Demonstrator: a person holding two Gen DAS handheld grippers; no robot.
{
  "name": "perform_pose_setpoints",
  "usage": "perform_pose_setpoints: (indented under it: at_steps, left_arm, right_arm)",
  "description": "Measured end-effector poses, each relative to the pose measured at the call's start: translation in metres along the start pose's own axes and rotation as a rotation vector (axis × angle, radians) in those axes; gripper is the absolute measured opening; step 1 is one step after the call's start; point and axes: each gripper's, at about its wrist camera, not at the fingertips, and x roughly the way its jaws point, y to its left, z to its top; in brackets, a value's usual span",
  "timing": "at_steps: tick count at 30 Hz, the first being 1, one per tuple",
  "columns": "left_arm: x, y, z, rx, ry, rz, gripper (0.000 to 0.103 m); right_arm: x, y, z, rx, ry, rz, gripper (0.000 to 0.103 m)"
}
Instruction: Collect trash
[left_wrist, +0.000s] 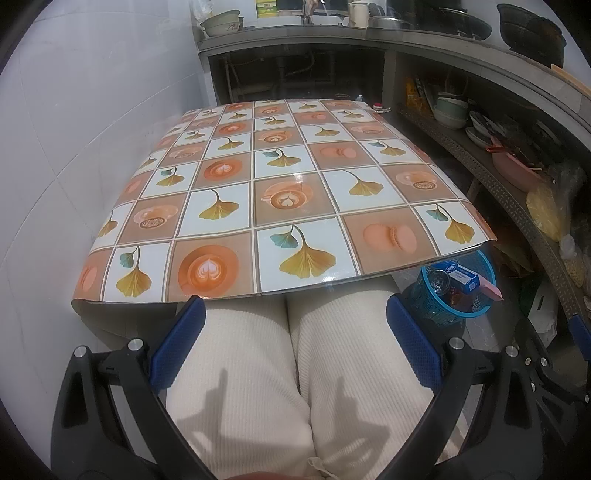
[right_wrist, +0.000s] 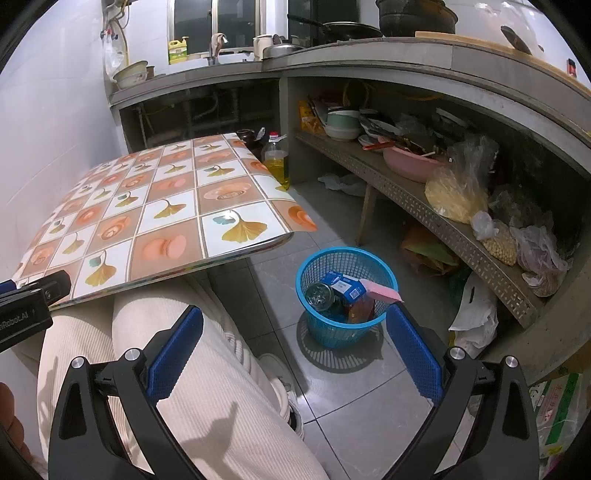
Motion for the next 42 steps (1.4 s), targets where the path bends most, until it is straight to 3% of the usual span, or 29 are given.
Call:
perform_pose_setpoints:
  at_steps: [42]
  left_arm:
    - [0.0002, 0.0015, -0.0003, 0.003, 0.0, 0.0, 0.094]
  right_arm:
    - [-0.0008, 0.0045, -0.002, 0.0, -0.001, -0.002, 0.096]
